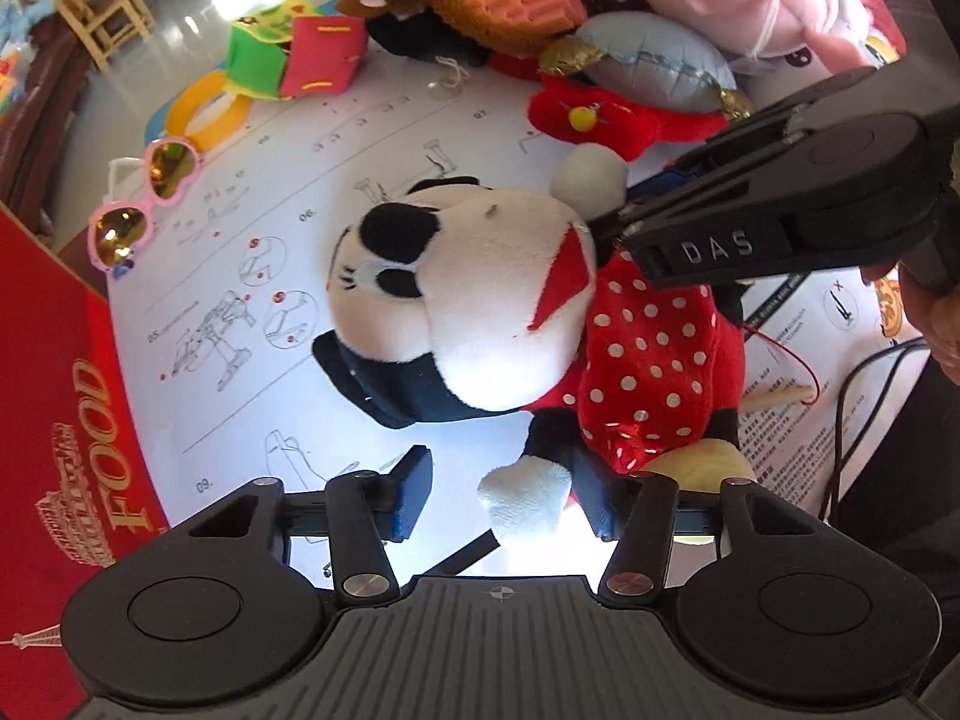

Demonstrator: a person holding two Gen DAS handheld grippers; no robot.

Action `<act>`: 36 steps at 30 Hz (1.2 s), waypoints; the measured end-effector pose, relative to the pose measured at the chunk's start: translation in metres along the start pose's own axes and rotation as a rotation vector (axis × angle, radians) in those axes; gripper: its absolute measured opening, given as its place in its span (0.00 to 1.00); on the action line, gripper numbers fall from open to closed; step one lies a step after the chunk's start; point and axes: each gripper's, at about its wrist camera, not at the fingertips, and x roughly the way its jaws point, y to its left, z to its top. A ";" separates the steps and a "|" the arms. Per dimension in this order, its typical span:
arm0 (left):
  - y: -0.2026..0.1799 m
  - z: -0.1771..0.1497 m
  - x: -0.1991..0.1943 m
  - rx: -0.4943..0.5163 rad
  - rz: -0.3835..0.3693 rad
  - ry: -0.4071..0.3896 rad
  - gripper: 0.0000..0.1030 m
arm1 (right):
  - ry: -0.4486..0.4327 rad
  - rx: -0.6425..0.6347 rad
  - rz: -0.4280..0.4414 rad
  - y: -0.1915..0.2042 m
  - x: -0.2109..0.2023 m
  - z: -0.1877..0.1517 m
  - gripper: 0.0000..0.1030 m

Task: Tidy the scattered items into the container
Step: 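Close the left gripper on Minnie's leg while the right gripper grips her body, then lift Minnie with both grippers and carry her over the red box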

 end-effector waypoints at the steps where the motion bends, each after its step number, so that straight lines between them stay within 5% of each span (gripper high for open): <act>1: -0.001 -0.002 0.001 0.007 0.002 0.005 0.53 | 0.000 0.004 0.003 -0.001 0.000 0.000 0.25; 4: -0.002 -0.005 0.004 0.000 -0.003 0.022 0.46 | 0.001 0.012 0.006 -0.002 0.000 0.000 0.26; 6: -0.003 -0.004 0.007 -0.007 -0.022 0.027 0.30 | 0.001 0.009 0.004 -0.001 0.001 0.000 0.26; 13: -0.020 -0.002 0.028 0.047 -0.021 0.069 0.32 | -0.006 0.005 0.015 0.003 -0.002 0.003 0.26; 22: -0.001 0.002 0.029 -0.179 -0.025 0.038 0.20 | -0.019 0.016 0.018 0.003 -0.005 0.003 0.18; 36: 0.005 0.012 -0.008 -0.266 0.088 -0.081 0.19 | -0.093 -0.017 0.013 0.017 -0.044 0.011 0.18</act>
